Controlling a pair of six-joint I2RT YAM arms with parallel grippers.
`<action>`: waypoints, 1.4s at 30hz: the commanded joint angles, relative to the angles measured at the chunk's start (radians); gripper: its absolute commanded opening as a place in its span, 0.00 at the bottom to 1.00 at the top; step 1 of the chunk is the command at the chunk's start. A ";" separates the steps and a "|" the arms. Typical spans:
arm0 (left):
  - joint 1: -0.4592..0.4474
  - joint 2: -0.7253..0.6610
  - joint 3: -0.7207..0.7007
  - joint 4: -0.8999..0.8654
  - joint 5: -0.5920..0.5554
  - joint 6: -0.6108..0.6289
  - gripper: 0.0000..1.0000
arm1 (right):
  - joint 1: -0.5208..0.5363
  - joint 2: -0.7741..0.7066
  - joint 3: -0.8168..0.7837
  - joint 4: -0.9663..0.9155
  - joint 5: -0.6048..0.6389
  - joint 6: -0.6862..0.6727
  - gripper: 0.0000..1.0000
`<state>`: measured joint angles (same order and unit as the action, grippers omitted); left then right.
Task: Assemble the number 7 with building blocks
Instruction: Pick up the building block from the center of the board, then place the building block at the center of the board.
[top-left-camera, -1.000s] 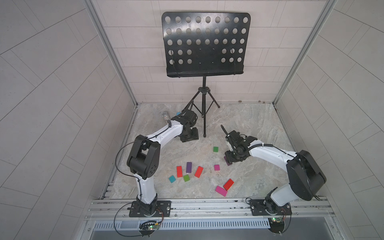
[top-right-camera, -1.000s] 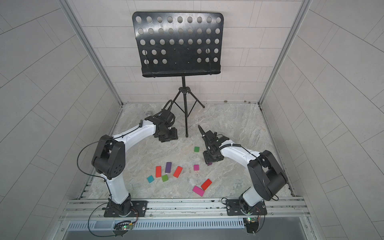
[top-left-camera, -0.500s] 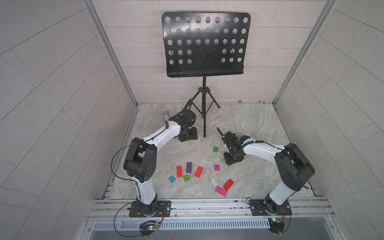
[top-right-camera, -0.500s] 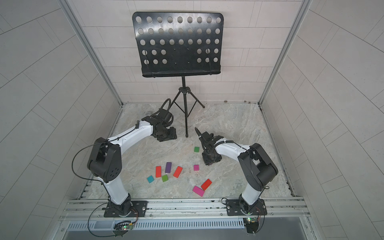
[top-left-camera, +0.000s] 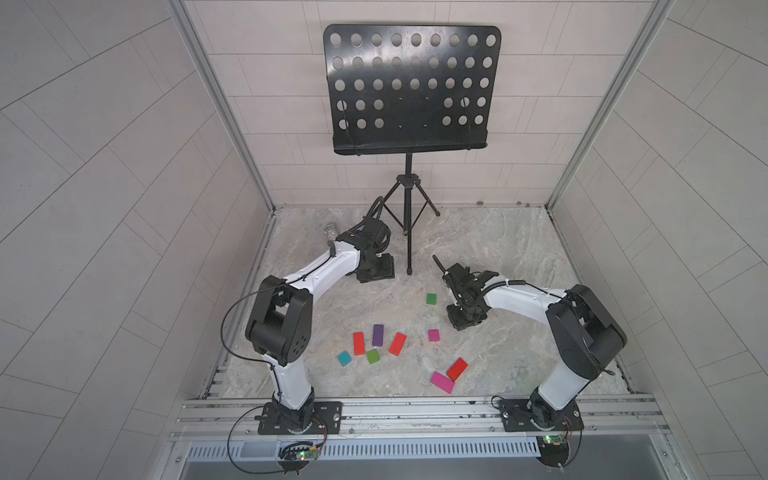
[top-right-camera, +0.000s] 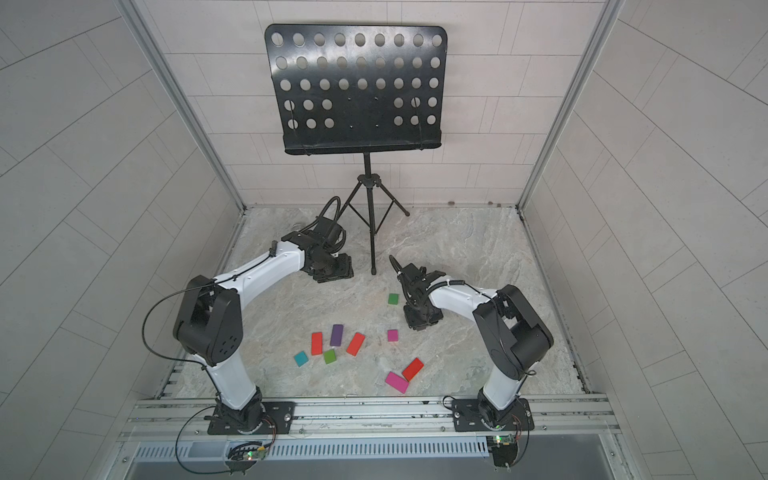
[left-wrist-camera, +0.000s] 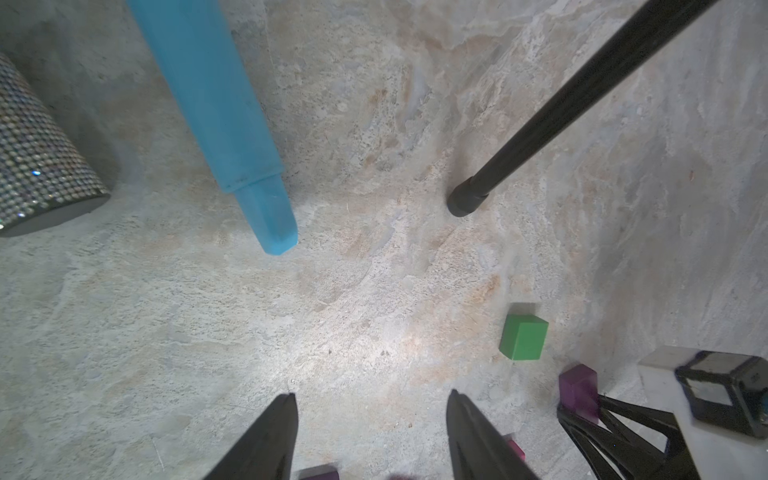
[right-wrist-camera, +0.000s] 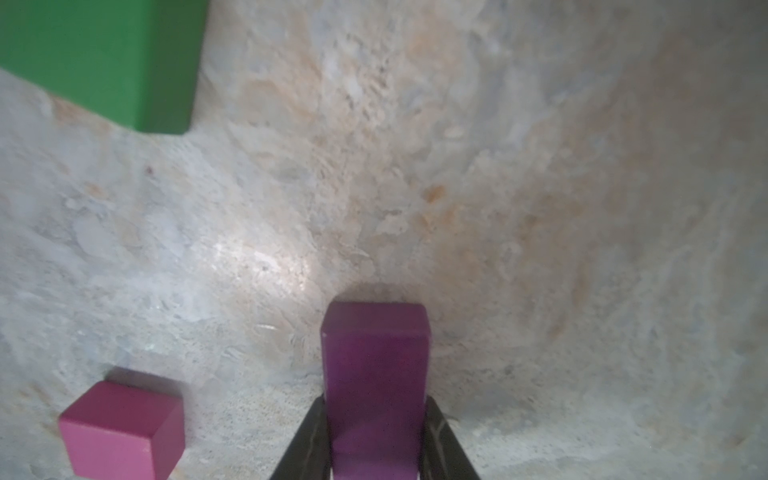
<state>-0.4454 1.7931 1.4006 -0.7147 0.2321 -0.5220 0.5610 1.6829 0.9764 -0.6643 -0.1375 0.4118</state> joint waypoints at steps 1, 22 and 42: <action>0.005 -0.019 0.006 -0.006 0.001 0.019 0.64 | 0.005 0.014 -0.002 -0.014 0.008 0.015 0.27; 0.005 -0.034 -0.006 0.003 -0.005 0.025 0.64 | -0.090 -0.172 0.058 -0.021 -0.080 0.107 0.02; 0.004 -0.049 -0.031 0.032 0.014 0.040 0.65 | -0.322 -0.281 -0.122 0.247 -0.277 0.604 0.00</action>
<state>-0.4454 1.7763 1.3838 -0.6930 0.2436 -0.4965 0.2543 1.4380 0.8974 -0.5148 -0.3935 0.8497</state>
